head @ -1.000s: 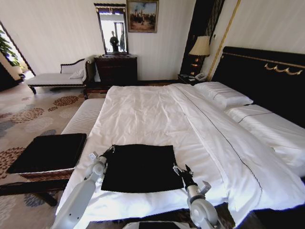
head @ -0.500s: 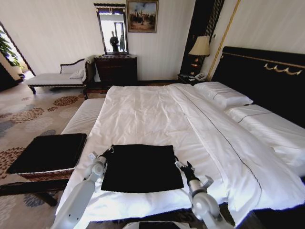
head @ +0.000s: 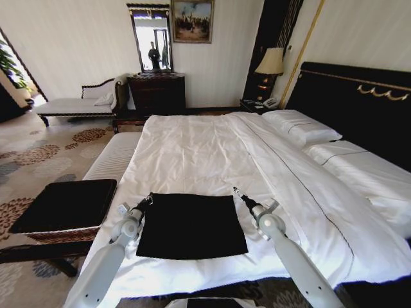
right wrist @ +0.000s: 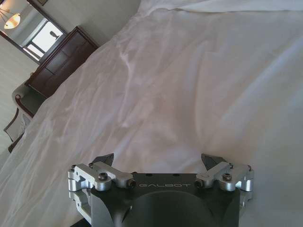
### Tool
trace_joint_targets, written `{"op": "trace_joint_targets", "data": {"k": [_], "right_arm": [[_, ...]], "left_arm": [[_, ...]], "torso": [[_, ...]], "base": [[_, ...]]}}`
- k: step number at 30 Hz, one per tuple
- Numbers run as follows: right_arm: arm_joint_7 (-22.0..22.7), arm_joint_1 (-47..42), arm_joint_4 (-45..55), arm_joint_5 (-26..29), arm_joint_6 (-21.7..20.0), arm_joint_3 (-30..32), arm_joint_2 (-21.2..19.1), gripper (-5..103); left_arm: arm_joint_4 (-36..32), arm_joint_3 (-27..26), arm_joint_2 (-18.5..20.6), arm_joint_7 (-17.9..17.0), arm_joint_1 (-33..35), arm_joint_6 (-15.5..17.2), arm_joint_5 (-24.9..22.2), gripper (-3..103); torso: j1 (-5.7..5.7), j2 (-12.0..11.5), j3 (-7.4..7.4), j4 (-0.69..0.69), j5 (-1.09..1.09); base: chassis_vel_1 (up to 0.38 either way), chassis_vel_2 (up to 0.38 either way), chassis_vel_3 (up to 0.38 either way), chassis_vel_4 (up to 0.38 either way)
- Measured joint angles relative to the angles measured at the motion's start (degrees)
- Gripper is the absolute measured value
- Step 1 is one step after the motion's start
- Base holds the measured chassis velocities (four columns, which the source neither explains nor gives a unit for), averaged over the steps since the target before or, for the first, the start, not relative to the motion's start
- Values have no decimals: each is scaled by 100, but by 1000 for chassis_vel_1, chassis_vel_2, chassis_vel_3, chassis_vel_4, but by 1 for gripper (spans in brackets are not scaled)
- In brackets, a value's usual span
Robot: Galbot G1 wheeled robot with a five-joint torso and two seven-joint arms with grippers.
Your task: Fold the clothes on the bed and place them into the basket.
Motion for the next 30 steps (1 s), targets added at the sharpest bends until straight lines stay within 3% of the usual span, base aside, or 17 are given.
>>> {"op": "trace_joint_targets", "data": {"k": [13, 18, 20, 23, 26, 30], "right_arm": [[-282, 95, -335, -22, -36, -17, 321, 101], [-291, 39, -253, -33, -67, -80, 299, 76], [-294, 44, -256, -32, -68, -85, 293, 76], [-327, 68, -262, 4, -148, -122, 223, 60], [-331, 72, -255, 33, -196, -139, 200, 54], [-328, 79, -239, 57, -221, -163, 204, 37]], "left_arm": [[8, 56, -7, 18, 8, 5, 5, 0], [24, 44, -12, 29, 5, 6, -11, 0], [26, 45, -13, 29, 2, 6, -12, 0], [52, 47, -24, 19, -38, 15, -70, 0], [82, 49, -14, 17, -58, 24, -103, 0], [108, 53, 13, 25, -75, 31, -112, 0]], "torso": [[0, 0, -1, 3, 0], [-1, 0, -1, 2, 1], [-1, 0, -1, 2, 0], [0, 0, 0, 3, 0], [0, 0, 0, 2, 1], [0, 0, 0, 3, 1]], "base": [[0, 0, 0, 0], [0, 0, 0, 0], [0, 0, 0, 0], [0, 0, 0, 0], [0, 0, 0, 0], [0, 0, 0, 0]]}}
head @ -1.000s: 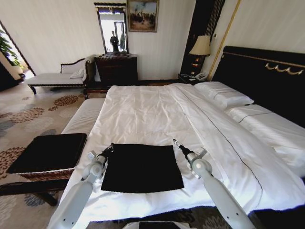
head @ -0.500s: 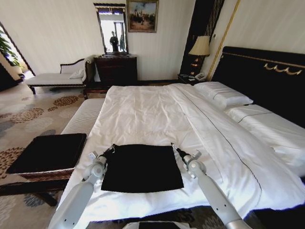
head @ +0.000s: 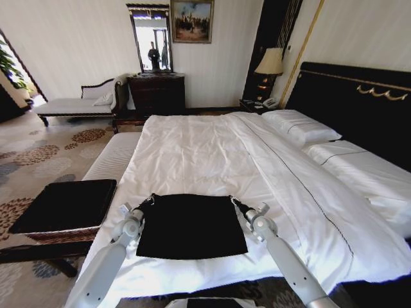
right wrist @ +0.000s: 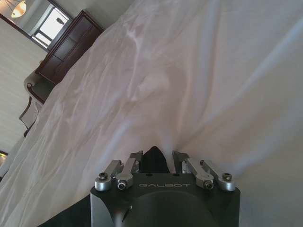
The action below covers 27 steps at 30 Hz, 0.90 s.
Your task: Fold the clothes on the bed and place them into the basket.
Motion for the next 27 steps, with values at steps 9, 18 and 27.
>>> {"op": "trace_joint_targets", "data": {"k": [9, 18, 27], "right_arm": [[22, 44, 17, 11, -11, -57, 36, 5], [60, -86, 517, 44, 55, 71, -95, 0], [262, -391, 2144, -216, 200, 424, -506, 0]], "left_arm": [[5, -8, 12, -2, 5, 23, -97, 0], [-349, -101, 66, -83, 131, 3, -46, 0], [-1732, -438, 527, -352, 365, -117, -227, 0]], "torso": [[0, 0, 0, 0, 0], [0, 0, 0, -1, -1], [0, 0, 0, -1, -1]], "base": [[0, 0, 0, 0], [0, 0, 0, 0], [0, 0, 0, 0]]}}
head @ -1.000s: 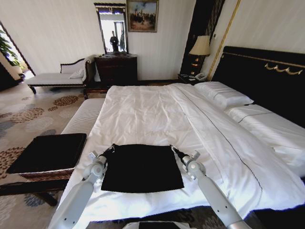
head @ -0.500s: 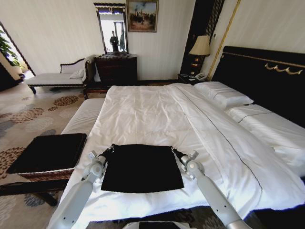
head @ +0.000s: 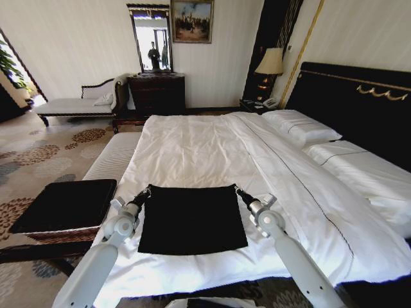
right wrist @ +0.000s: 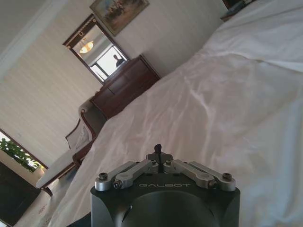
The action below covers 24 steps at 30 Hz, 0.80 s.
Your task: Fold the clothes on the bed and place them into the basket.
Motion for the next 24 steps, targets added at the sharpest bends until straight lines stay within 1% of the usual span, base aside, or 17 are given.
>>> {"op": "trace_joint_targets", "data": {"k": [1, 3, 5, 6, 8, 14, 18, 23, 24], "right_arm": [[28, -25, 197, -22, 17, 43, -88, 0], [38, -35, 280, -35, 27, 62, -131, 0], [61, -59, 682, -183, 119, 160, -380, 0], [74, -60, 808, -211, 144, 194, -435, 0], [107, -64, 943, -207, 157, 232, -468, 0], [287, -211, 1685, -85, 166, 514, -582, 0], [331, -326, 1903, -12, 167, 652, -641, 0], [351, -705, 2275, 4, 165, 865, -676, 0], [351, -705, 2275, 4, 165, 865, -676, 0]], "left_arm": [[-189, -46, 77, -38, 25, -17, -51, 0], [-280, -70, 115, -65, 33, -27, -72, 0], [-748, -224, 347, -155, 58, -72, -146, 0], [-876, -290, 423, -187, 69, -88, -160, 0], [-989, -363, 490, -229, 89, -103, -188, 0], [-1632, -882, 780, -339, 400, -116, -426, 0], [-1872, -1069, 796, -381, 572, -116, -481, 0], [-2184, -1457, 717, -390, 1069, -109, -494, 0], [-2184, -1457, 717, -390, 1069, -109, -494, 0]], "torso": [[0, 0, 0, 1, 0], [0, 0, 0, 1, 0], [0, 0, 0, 0, -1], [0, 0, 0, -1, 0], [0, 0, 0, 0, 1], [0, 0, 0, 2, 0], [0, 0, -1, 0, 0], [0, 0, 0, 0, 0], [0, 0, 0, 0, 0]], "base": [[0, 0, 0, 0], [0, 0, 0, 0], [0, 0, 0, 0], [0, 0, 0, 0], [0, 0, 0, 0], [0, 0, 0, 0], [0, 0, 0, 0], [0, 0, 0, 0], [0, 0, 0, 0]]}}
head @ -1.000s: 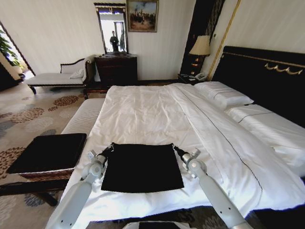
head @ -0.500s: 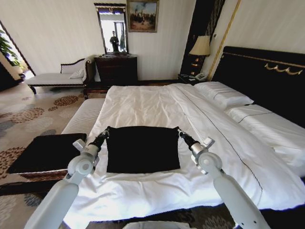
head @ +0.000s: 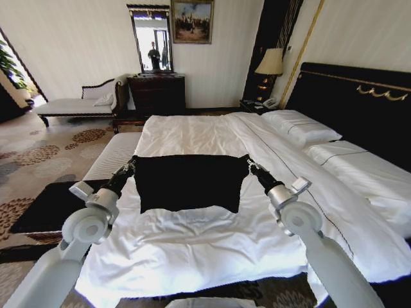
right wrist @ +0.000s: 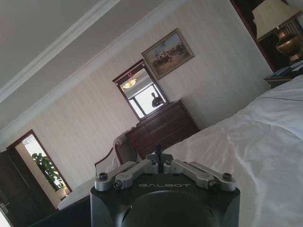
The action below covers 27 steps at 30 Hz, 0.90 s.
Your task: Fold the clothes on the bed and place them into the basket.
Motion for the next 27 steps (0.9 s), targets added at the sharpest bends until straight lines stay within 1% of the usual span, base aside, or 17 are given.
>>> {"op": "trace_joint_targets", "data": {"k": [3, 4, 9, 10, 14, 15, 17, 19, 20, 24, 27], "right_arm": [[9, -274, 180, -37, -5, 82, 17, 0], [22, -581, 387, -150, -5, 94, 47, 0], [58, -895, 602, -142, -5, 243, 109, 0], [58, -895, 602, -142, -5, 243, 109, 0], [103, -1296, 941, -96, -46, 521, 137, 0], [103, -1296, 941, -96, -46, 521, 137, 0], [192, -1487, 1170, 26, -108, 677, 200, 0], [288, -1754, 1457, 129, -172, 847, 281, 0], [288, -1754, 1457, 129, -172, 847, 281, 0], [492, -2417, 1770, 76, -334, 1217, 515, 0], [601, -2563, 1779, -18, -352, 1271, 607, 0]], "left_arm": [[-208, -221, -93, 26, 345, 1, 12, 0], [-525, -486, -257, 64, 761, 1, 41, 0], [-872, -789, -499, 77, 1204, 3, 52, 0], [-872, -789, -499, 77, 1204, 3, 52, 0], [-1336, -1073, -749, 10, 1782, 2, -1, 0], [-1336, -1073, -749, 10, 1782, 2, -1, 0], [-1481, -1143, -870, 2, 2111, 0, 35, 0], [-1513, -1165, -973, -17, 2410, 0, 111, 0], [-1513, -1165, -973, -17, 2410, 0, 111, 0], [-1516, -1159, -1037, -176, 2723, -8, 110, 0], [-1514, -1129, -1052, -223, 2821, -9, 55, 0]], "torso": [[-1, 0, 0, 0, 0], [0, 0, 0, 0, 0], [-1, 0, -1, 1, 0], [-1, 0, -1, 1, 0], [0, 0, 0, 0, 0], [0, 0, 0, 0, 0], [0, 0, 0, 2, 2], [-1, 0, 0, 2, 0], [-1, 0, 0, 2, 0], [-1, 1, 0, -3, -1], [-1, 0, 0, -1, 1]], "base": [[0, 0, 0, 0], [0, 0, 0, 0], [0, 0, 0, 0], [0, 0, 0, 0], [0, 0, 0, 0], [0, 0, 0, 0], [0, 0, 0, 0], [0, 0, 0, 0], [0, 0, 0, 0], [0, 0, 0, 0], [0, 0, 0, 0]]}}
